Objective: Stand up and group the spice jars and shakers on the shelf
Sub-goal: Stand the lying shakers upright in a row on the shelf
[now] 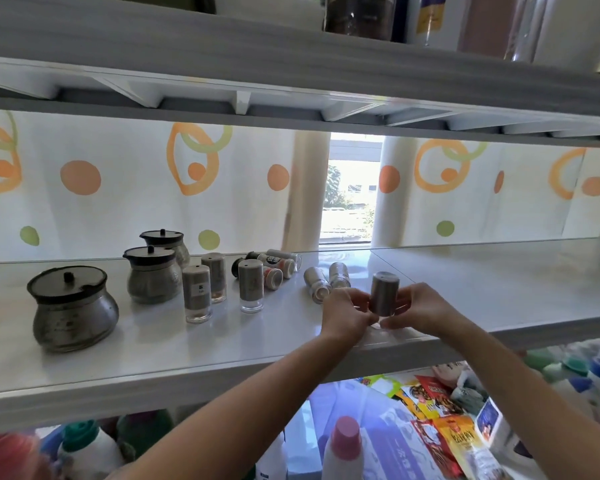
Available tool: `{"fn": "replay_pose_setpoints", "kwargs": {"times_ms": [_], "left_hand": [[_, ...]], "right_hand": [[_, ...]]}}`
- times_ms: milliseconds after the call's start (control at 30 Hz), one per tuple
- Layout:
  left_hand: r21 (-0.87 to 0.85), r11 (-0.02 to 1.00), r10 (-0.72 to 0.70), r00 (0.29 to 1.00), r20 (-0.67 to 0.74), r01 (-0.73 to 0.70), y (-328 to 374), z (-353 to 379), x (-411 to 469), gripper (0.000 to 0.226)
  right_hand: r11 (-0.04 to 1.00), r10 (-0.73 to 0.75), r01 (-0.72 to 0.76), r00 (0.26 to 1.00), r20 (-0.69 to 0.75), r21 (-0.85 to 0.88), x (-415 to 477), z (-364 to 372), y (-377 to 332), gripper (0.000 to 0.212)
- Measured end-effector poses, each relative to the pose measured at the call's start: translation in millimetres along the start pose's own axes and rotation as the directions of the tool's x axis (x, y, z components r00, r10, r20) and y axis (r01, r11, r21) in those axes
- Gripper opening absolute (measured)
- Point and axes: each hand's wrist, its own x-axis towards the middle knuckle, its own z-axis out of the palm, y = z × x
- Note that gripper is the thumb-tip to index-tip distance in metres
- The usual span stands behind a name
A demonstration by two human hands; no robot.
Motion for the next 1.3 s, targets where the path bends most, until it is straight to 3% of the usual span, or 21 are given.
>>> {"fn": "replay_pose_setpoints", "kwargs": {"times_ms": [133,300,400,467,500,567,600,633,667,700,767,800,1067,1300], "left_hand": [[0.054,0.998,0.030,0.999,-0.029,-0.028,1.4,11.0,10.0,0.026],[0.121,0.993,0.016,0.999,-0.052,-0.010,1.0,16.0,18.5,0.019],[0.271,0.962,0.099,0.957,-0.274,-0.022,3.3,1.9,14.3,0.031],[0.321,0.947,0.139,0.895,-0.424,0.005,1.2,-20.3,14.1,0.034],[0.326,0.945,0.136,0.871,-0.472,0.029,-1.8,-31.8,15.5,0.032],[0.292,0.951,0.075,0.846,-0.529,0.099,-10.6,-49.4,20.9,0.030],[0.242,0.961,0.024,0.836,-0.548,0.131,-14.6,-54.6,23.7,0.030],[0.187,0.970,-0.026,0.826,-0.563,0.158,-18.5,-57.5,26.7,0.029],[0.148,0.973,-0.065,0.819,-0.569,0.179,-21.1,-59.1,29.0,0.028],[0.134,0.972,-0.086,0.819,-0.567,0.195,-23.3,-60.1,31.3,0.027],[0.174,0.963,-0.084,0.842,-0.532,0.206,-28.5,-62.1,34.5,0.025],[0.200,0.959,-0.074,0.857,-0.510,0.202,-30.4,-63.0,35.2,0.025],[0.263,0.942,-0.080,0.903,-0.423,0.207,-37.9,-63.6,47.3,0.029],[0.292,0.922,-0.137,0.919,-0.370,0.255,-37.5,-64.1,51.0,0.031]], "right_hand": [[0.992,-0.013,0.002,0.996,-0.091,-0.124,7.3,2.1,2.8,0.033],[0.990,0.054,-0.068,0.991,-0.119,-0.124,17.2,3.3,7.4,0.040],[0.979,0.193,-0.193,0.981,-0.022,-0.059,15.2,-11.6,5.3,0.050],[0.972,0.237,-0.235,0.961,-0.144,0.032,12.2,-24.4,-2.8,0.055],[0.982,0.180,-0.191,0.923,-0.341,0.001,9.7,-25.7,-9.4,0.049],[0.986,-0.135,0.026,0.700,-0.701,-0.163,0.4,-9.2,-31.9,0.029],[0.957,-0.289,0.173,0.589,-0.755,-0.231,-3.4,9.0,-46.3,0.023],[0.920,-0.387,0.282,0.548,-0.742,-0.271,-5.7,29.8,-59.6,0.020],[0.890,-0.449,0.354,0.569,-0.689,-0.288,-2.9,50.1,-69.6,0.017],[0.888,-0.458,0.362,0.637,-0.621,-0.284,3.7,69.2,-75.5,0.013],[0.948,-0.312,0.229,0.807,-0.501,-0.222,26.1,98.2,-75.1,0.015],[0.964,-0.240,0.148,0.841,-0.485,-0.221,37.1,106.2,-73.0,0.022],[0.939,-0.137,-0.066,0.827,-0.546,-0.337,61.7,119.0,-64.8,0.042],[0.980,-0.094,-0.014,0.849,-0.520,-0.200,62.7,118.8,-58.1,0.037]]}}
